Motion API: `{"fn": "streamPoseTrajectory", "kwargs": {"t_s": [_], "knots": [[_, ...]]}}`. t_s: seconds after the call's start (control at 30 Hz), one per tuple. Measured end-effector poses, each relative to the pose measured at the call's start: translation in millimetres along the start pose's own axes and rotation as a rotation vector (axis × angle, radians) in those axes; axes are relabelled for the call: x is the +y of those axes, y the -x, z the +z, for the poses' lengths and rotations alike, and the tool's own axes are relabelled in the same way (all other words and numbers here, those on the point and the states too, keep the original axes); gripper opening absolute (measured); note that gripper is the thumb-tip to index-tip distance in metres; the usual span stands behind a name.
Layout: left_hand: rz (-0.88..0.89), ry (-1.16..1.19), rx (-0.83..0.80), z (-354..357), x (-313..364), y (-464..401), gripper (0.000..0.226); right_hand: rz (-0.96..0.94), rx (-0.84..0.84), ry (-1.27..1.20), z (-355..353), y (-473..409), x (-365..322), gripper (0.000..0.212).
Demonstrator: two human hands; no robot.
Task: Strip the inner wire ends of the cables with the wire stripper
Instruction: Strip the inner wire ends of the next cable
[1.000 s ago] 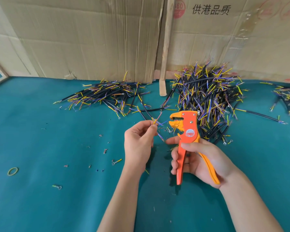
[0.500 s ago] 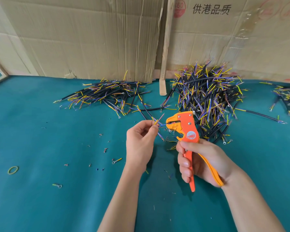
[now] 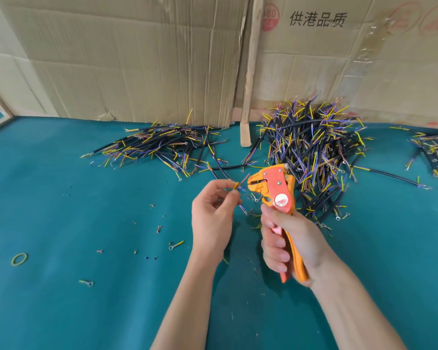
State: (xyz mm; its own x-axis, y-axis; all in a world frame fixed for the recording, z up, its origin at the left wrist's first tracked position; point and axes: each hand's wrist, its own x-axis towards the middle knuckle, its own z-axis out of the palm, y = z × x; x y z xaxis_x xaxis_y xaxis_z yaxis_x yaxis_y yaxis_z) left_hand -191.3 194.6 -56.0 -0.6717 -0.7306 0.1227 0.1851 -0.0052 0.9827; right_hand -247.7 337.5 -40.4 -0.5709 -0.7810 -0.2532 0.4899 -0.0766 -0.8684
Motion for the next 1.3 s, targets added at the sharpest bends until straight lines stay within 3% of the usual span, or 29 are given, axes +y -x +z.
{"fn": "streamPoseTrajectory", "kwargs": {"t_s": [0.13,0.27,0.47,0.8,1.0,1.3], "knots": [[0.0,0.019,0.043,-3.4,-2.2,-2.1,0.021,0.014,-0.117,-0.138,-7.9,3.4,-5.4,0.024],[0.026,0.007,0.08,-4.4,-3.0,-3.3,0.023,-0.009,-0.19,-0.138,-17.0,7.0,-14.4,0.042],[0.071,-0.073,0.105,-2.4,-8.6,-5.5,0.026,0.073,-0.235,-0.095,-11.7,5.9,-9.1,0.033],[0.16,-0.221,0.055,-0.6,-11.0,-4.0,0.024,0.1,-0.202,-0.072,-6.9,3.7,-6.6,0.038],[0.156,-0.241,0.059,0.7,-9.9,-3.3,0.027,0.119,-0.133,-0.06,-5.0,3.5,-4.8,0.029],[0.119,-0.234,0.033,1.9,-10.4,-2.8,0.029,0.009,0.0,-0.026,-1.3,-0.8,1.4,0.037]]}}
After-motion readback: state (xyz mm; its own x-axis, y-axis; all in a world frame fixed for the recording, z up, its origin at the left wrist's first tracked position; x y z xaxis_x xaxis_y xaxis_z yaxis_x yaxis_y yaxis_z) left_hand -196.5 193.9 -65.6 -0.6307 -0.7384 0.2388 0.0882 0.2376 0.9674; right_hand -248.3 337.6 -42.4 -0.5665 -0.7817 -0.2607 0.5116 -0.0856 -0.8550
